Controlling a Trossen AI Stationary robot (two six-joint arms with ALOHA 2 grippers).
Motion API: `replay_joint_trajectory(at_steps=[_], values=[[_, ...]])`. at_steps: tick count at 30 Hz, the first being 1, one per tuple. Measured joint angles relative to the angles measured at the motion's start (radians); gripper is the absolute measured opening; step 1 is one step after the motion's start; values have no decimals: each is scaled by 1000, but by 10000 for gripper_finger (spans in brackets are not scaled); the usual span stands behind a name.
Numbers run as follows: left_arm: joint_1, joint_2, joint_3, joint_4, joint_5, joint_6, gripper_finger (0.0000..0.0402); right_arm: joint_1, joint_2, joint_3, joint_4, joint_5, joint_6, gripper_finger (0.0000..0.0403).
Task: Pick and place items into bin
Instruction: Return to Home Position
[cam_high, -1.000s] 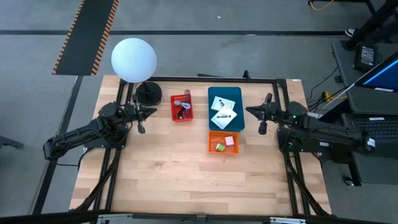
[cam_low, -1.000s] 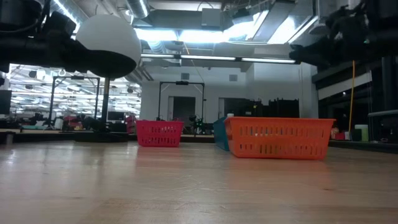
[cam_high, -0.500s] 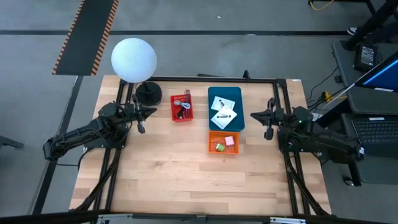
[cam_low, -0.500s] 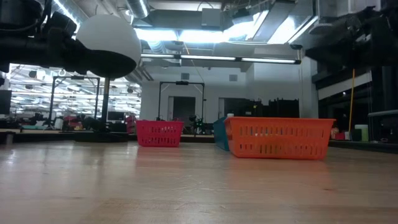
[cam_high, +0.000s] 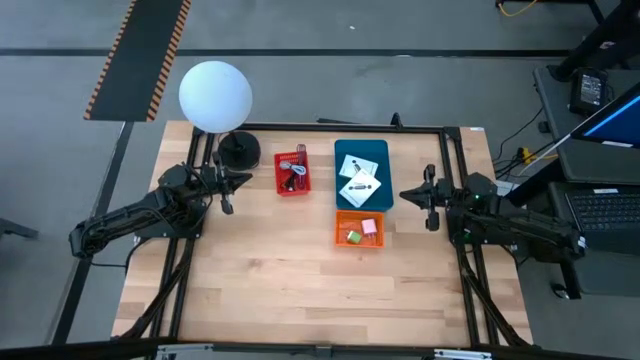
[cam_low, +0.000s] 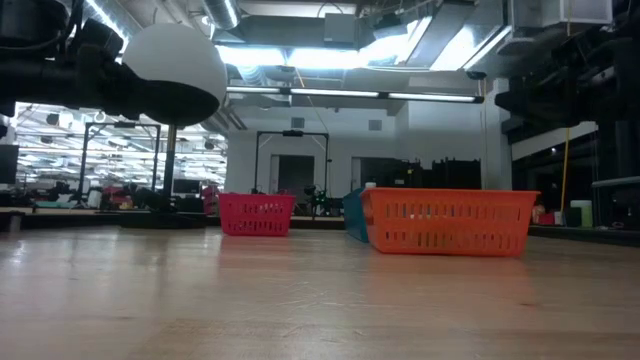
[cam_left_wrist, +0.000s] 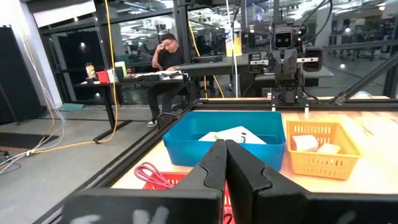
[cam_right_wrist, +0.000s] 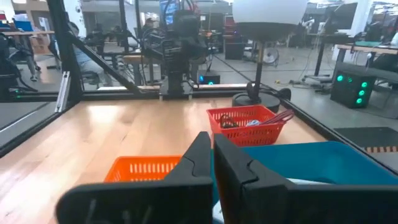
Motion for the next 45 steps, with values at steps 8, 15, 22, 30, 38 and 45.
replay_joint_trajectory(at_steps=[8, 15, 22, 30, 38, 45], values=[[0, 0, 0, 0, 0, 0, 2, 0, 0, 0, 0, 0, 117, 0], [0, 0, 0, 0, 0, 0, 2, 1, 0, 0, 0, 0, 351, 0], [0, 0, 0, 0, 0, 0, 2, 9, 0, 0, 7, -14, 308, 0], [0, 0, 0, 0, 0, 0, 2, 78, -4, 0, 14, -31, 222, 0], [0, 0, 0, -1, 0, 0, 2, 287, -8, 0, 22, -18, 157, 0], [0, 0, 0, -1, 0, 0, 2, 412, -57, 0, 10, 270, 129, 0]])
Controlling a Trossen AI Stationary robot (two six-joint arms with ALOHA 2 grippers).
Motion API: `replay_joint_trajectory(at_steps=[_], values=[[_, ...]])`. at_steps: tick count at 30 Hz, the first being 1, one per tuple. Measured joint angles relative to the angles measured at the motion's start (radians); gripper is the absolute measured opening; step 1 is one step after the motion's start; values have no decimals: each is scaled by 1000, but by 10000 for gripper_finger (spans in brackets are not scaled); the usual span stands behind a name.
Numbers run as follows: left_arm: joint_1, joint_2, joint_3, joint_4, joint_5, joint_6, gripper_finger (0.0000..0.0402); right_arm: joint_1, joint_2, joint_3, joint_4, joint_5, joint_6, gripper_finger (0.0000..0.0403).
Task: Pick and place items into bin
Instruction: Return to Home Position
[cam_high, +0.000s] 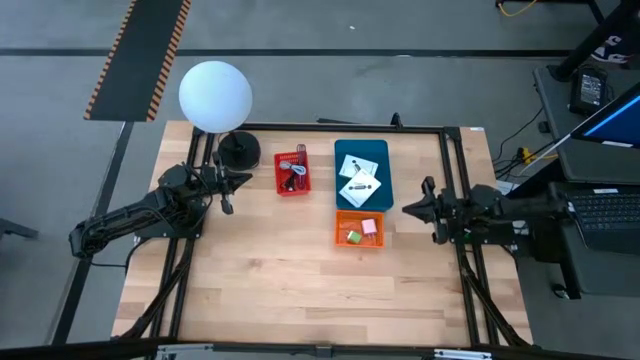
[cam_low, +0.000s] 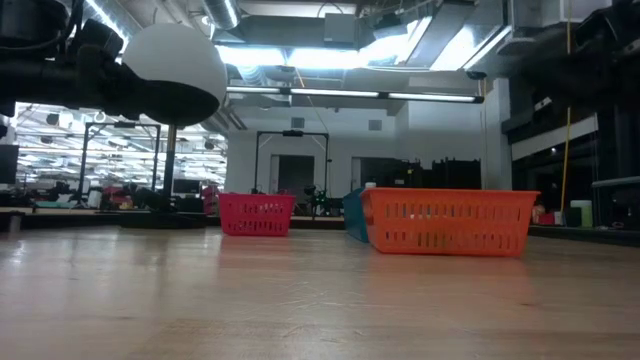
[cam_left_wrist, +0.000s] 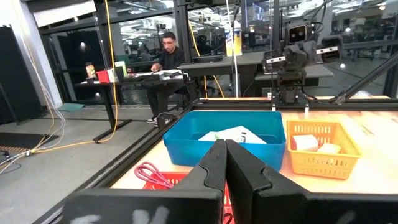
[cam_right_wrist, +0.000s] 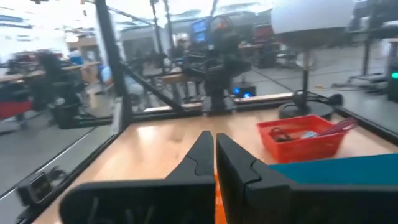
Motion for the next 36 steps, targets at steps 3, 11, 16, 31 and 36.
replay_joint_trajectory(at_steps=[3, 11, 16, 31, 36], values=[[0, 0, 0, 0, 0, 0, 2, 42, -1, 0, 1, 96, -10, 0], [0, 0, 0, 0, 0, 0, 2, 71, 2, 0, -1, 109, -27, 1], [0, 0, 0, 0, 0, 0, 2, 71, 2, 0, -1, 109, -29, 1], [0, 0, 0, 0, 0, 0, 2, 70, 2, 0, -1, 107, -30, 0], [0, 0, 0, 0, 0, 0, 2, 70, 2, 0, -1, 107, -30, 0]])
